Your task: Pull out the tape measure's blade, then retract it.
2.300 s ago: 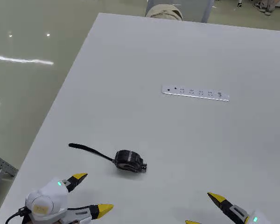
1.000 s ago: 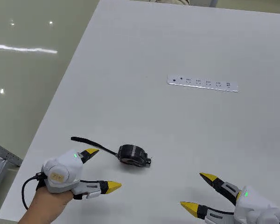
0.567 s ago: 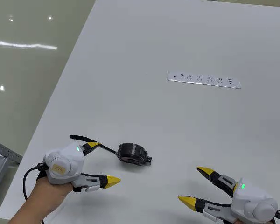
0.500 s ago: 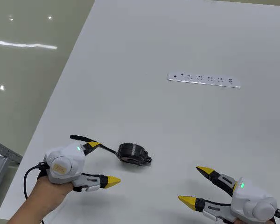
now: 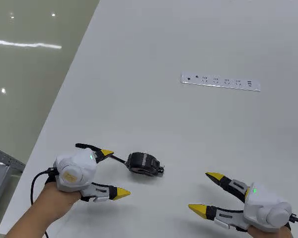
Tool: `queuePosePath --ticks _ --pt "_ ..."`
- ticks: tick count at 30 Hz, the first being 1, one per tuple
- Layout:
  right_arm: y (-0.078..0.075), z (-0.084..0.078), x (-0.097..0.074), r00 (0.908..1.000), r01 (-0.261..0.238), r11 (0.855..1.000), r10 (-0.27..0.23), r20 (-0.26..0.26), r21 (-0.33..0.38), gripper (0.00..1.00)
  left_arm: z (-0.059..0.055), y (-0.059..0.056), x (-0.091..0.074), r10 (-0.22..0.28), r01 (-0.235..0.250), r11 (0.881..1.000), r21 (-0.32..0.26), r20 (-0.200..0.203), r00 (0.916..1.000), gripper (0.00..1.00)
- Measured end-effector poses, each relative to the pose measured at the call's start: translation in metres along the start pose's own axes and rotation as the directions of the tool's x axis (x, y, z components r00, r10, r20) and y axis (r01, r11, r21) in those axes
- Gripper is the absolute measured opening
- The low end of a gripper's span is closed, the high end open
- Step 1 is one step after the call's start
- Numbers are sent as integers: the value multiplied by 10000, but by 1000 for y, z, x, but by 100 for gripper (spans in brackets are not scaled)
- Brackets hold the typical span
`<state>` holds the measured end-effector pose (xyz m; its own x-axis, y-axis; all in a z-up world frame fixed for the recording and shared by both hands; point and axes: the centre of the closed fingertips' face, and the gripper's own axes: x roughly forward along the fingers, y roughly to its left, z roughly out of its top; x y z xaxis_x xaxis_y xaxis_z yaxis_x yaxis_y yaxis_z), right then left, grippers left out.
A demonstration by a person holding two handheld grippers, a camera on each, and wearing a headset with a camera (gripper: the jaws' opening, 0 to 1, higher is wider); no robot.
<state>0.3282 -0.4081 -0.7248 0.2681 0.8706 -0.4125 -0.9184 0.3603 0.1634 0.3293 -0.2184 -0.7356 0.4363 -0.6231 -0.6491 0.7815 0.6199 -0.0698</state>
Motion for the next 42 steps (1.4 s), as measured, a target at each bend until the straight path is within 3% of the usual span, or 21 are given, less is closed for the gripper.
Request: queuePosePath --ticks 10,21,36,42 --pt "-5 3 10 9996 -259 9991 263 92 -327 60 -3 4 10 -199 204 9995 251 -235 9995 70" --pt "-10 1 22 9982 -595 9965 598 35 -595 60 2 7 20 -420 438 9977 518 -359 9985 69" --pt "-10 0 41 9936 -1126 9907 1127 -37 -760 57 -1 3 34 -1116 1181 9897 811 -814 9904 66" --pt "-10 0 51 9913 -1316 9884 1316 -47 -760 56 -2 7 38 -1171 1260 9878 916 -965 9884 65"
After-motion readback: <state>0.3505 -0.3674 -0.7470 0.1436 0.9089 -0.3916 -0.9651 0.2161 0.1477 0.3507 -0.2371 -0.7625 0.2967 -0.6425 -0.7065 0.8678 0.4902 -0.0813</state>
